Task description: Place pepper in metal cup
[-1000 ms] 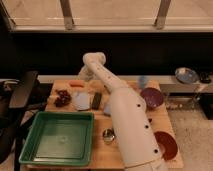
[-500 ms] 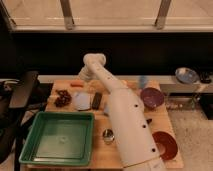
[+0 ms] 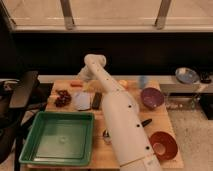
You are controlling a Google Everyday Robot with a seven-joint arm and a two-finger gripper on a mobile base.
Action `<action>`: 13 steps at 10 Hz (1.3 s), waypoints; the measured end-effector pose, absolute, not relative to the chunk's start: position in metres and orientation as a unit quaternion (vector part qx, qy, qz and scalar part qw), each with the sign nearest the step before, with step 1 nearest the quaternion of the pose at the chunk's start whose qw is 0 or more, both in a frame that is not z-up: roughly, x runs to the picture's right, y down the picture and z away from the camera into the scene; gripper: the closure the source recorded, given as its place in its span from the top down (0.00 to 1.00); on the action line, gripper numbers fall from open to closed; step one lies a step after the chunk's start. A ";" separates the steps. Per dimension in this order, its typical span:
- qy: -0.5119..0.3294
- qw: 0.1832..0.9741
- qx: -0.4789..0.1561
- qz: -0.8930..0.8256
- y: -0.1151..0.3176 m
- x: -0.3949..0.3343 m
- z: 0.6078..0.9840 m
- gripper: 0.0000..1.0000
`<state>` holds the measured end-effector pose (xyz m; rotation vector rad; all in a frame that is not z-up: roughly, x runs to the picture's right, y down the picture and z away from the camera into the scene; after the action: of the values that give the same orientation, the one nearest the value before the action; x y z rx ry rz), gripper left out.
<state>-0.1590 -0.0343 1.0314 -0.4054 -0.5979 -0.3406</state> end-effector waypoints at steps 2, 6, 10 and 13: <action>-0.294 0.919 -0.205 -0.165 -0.030 -0.160 1.036 0.62; -0.291 0.919 -0.206 -0.167 -0.030 -0.157 1.036 0.23; -0.285 0.917 -0.217 -0.173 -0.025 -0.158 1.039 0.00; -0.278 0.921 -0.211 -0.174 -0.028 -0.158 1.036 0.00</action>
<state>-0.1585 -0.0285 1.0362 -0.4330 -0.5703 -0.3567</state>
